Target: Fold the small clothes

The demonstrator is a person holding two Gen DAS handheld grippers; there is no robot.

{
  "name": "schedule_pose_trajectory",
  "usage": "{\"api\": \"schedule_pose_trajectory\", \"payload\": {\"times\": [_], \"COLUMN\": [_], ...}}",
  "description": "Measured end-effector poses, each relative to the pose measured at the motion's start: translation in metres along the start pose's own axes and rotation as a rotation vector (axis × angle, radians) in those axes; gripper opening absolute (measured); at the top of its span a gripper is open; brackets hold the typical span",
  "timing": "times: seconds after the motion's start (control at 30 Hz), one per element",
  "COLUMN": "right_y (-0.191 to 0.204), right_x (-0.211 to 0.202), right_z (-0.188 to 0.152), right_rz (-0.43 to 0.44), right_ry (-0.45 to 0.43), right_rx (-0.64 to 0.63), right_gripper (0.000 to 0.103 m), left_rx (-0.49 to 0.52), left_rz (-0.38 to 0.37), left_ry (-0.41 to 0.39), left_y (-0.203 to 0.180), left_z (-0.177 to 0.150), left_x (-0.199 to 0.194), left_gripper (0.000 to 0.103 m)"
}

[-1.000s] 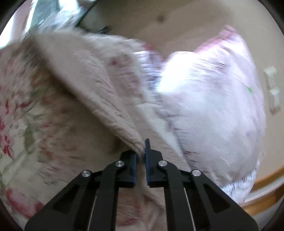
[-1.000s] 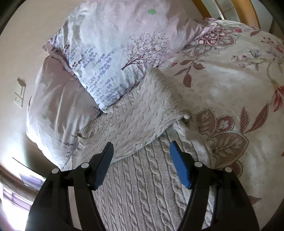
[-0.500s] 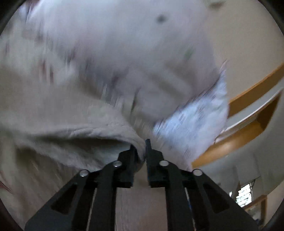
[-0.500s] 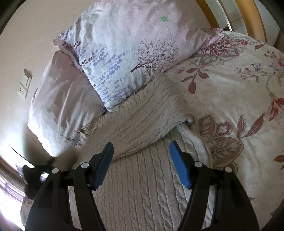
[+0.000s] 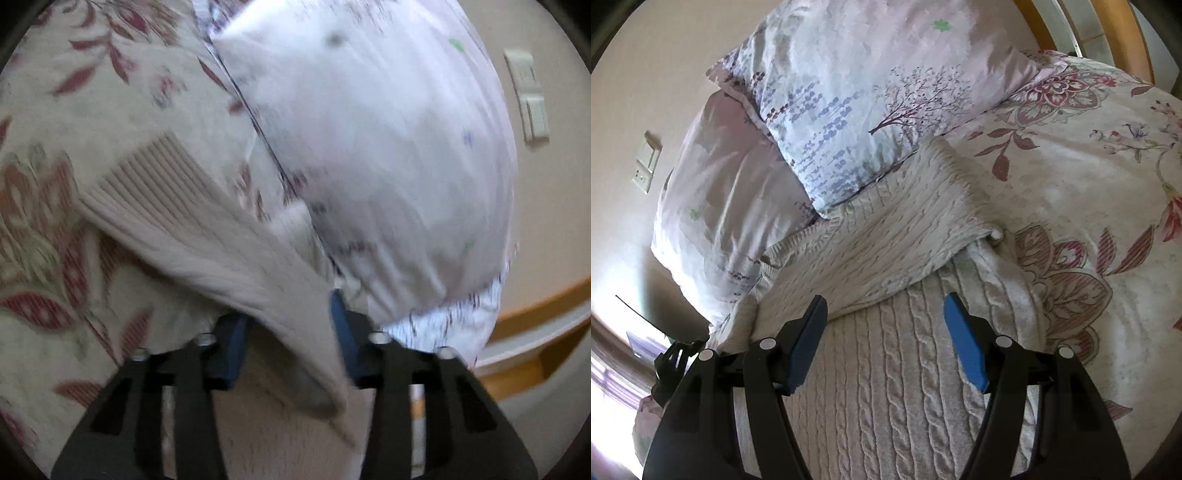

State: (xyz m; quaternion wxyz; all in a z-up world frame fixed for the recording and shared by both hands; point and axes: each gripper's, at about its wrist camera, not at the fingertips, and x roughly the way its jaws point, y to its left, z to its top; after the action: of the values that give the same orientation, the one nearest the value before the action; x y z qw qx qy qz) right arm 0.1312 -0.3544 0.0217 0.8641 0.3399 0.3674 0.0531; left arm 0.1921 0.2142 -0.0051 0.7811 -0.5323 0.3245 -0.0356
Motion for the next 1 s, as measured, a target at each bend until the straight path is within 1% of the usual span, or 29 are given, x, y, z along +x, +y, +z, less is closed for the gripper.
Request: {"api": "schedule_pose_trajectory", "payload": {"times": [0.03, 0.1, 0.13, 0.17, 0.27, 0.3, 0.37, 0.4, 0.43, 0.47, 0.5, 0.53, 0.57, 0.6, 0.67, 0.7, 0.73, 0.77, 0.8, 0.83, 0.87, 0.9, 1.0], "right_y": [0.000, 0.000, 0.000, 0.000, -0.001, -0.001, -0.002, -0.003, -0.004, -0.005, -0.005, -0.005, -0.004, -0.002, 0.006, 0.012, 0.019, 0.025, 0.029, 0.034, 0.036, 0.037, 0.039], "right_x": [-0.001, -0.003, -0.005, -0.006, -0.011, -0.013, -0.016, -0.017, -0.017, -0.016, -0.016, -0.015, -0.014, -0.012, -0.006, -0.001, 0.007, 0.014, 0.021, 0.033, 0.039, 0.045, 0.061], "right_z": [0.000, 0.001, 0.002, 0.002, 0.004, 0.004, 0.005, 0.005, 0.006, 0.007, 0.008, 0.010, 0.012, 0.014, 0.022, 0.027, 0.032, 0.036, 0.040, 0.043, 0.044, 0.045, 0.042], "right_rz": [0.000, 0.002, 0.004, 0.005, 0.006, 0.004, -0.004, -0.010, -0.014, -0.014, -0.011, -0.006, 0.002, 0.009, 0.035, 0.052, 0.064, 0.062, 0.053, 0.006, -0.017, -0.035, -0.068], "right_ry": [-0.004, -0.010, -0.013, -0.017, -0.029, -0.035, -0.043, -0.045, -0.042, -0.035, -0.027, -0.014, 0.000, 0.011, 0.054, 0.078, 0.114, 0.136, 0.153, 0.175, 0.184, 0.195, 0.215], "right_rx": [-0.005, -0.012, -0.016, -0.019, -0.024, -0.029, -0.034, -0.037, -0.037, -0.037, -0.035, -0.033, -0.037, -0.042, -0.060, -0.071, -0.087, -0.097, -0.107, -0.121, -0.126, -0.130, -0.145], "right_gripper": [0.067, 0.067, 0.067, 0.067, 0.067, 0.067, 0.067, 0.067, 0.067, 0.067, 0.067, 0.067, 0.067, 0.067, 0.065, 0.060, 0.056, 0.055, 0.054, 0.054, 0.053, 0.052, 0.049], "left_rx": [0.009, 0.051, 0.089, 0.155, 0.319, 0.407, 0.521, 0.620, 0.696, 0.773, 0.864, 0.929, 0.989, 1.018, 1.062, 1.076, 1.090, 1.097, 1.100, 1.095, 1.082, 1.067, 1.011], "left_rz": [0.005, -0.003, -0.023, -0.058, -0.139, -0.180, -0.212, -0.209, -0.193, -0.172, -0.144, -0.125, -0.120, -0.120, -0.101, -0.074, -0.043, -0.016, 0.031, 0.092, 0.160, 0.208, 0.307], "left_ry": [-0.005, 0.002, 0.016, 0.039, 0.105, 0.158, 0.253, 0.340, 0.395, 0.435, 0.467, 0.474, 0.471, 0.467, 0.435, 0.393, 0.355, 0.327, 0.286, 0.243, 0.203, 0.180, 0.149], "left_y": [-0.003, -0.019, -0.034, -0.057, -0.106, -0.130, -0.154, -0.168, -0.175, -0.180, -0.183, -0.183, -0.183, -0.181, -0.176, -0.169, -0.163, -0.159, -0.150, -0.139, -0.125, -0.112, -0.077], "left_z": [0.003, 0.001, -0.003, -0.016, -0.050, -0.073, -0.107, -0.136, -0.156, -0.177, -0.198, -0.211, -0.221, -0.223, -0.219, -0.210, -0.202, -0.194, -0.182, -0.170, -0.157, -0.146, -0.124], "left_x": [0.001, 0.006, 0.011, 0.022, 0.044, 0.058, 0.079, 0.096, 0.107, 0.115, 0.121, 0.121, 0.116, 0.109, 0.092, 0.077, 0.065, 0.058, 0.044, 0.030, 0.017, 0.006, -0.017], "left_gripper": [0.013, 0.011, 0.010, 0.009, 0.007, 0.007, 0.008, 0.009, 0.019, 0.032, 0.039, 0.050, 0.054, 0.055, 0.071, 0.072, 0.072, 0.072, 0.072, 0.072, 0.072, 0.072, 0.072]}}
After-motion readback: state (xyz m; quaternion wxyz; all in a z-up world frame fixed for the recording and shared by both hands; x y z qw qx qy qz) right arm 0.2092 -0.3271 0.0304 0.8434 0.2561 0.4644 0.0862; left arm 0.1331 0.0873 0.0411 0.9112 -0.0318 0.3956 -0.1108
